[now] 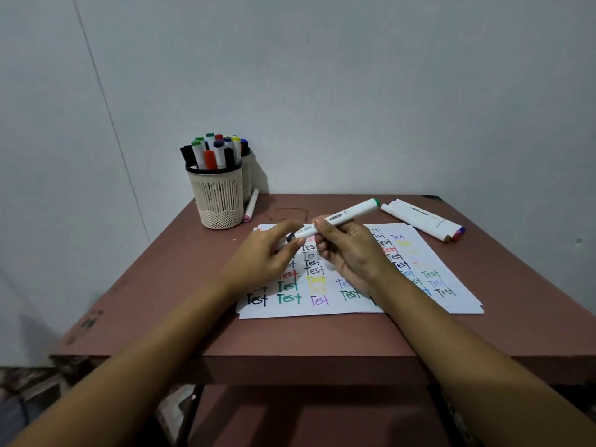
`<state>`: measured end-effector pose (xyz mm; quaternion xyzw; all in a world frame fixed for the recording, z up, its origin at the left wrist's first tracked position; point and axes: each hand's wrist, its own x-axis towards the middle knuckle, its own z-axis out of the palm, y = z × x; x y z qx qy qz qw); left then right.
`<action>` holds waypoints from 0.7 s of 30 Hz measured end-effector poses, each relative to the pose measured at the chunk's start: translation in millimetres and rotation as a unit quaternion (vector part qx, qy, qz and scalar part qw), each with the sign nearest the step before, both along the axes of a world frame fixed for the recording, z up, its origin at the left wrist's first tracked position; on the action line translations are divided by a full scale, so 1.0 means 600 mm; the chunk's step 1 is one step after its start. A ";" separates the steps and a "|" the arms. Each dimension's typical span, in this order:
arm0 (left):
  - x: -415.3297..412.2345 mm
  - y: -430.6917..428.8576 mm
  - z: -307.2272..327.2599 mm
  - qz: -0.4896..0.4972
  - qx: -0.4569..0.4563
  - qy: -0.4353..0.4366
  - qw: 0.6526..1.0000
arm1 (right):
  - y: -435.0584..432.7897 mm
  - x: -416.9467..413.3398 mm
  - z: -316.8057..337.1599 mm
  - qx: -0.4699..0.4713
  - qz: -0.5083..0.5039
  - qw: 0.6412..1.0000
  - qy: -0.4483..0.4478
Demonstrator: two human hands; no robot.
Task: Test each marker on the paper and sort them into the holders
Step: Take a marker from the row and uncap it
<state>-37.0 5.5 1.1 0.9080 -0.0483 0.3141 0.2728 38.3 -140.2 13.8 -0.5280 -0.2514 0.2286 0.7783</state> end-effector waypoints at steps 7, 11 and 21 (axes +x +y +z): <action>0.008 0.008 -0.005 -0.004 -0.058 -0.003 0.998 | -0.002 -0.005 0.008 -0.017 -0.049 0.999 -0.006; 0.005 0.025 -0.008 0.052 -0.070 0.045 0.995 | -0.014 -0.001 0.019 0.010 -0.145 0.987 0.065; 0.002 0.058 -0.026 0.089 0.103 0.171 0.976 | -0.059 -0.005 0.025 0.048 -0.093 0.991 0.084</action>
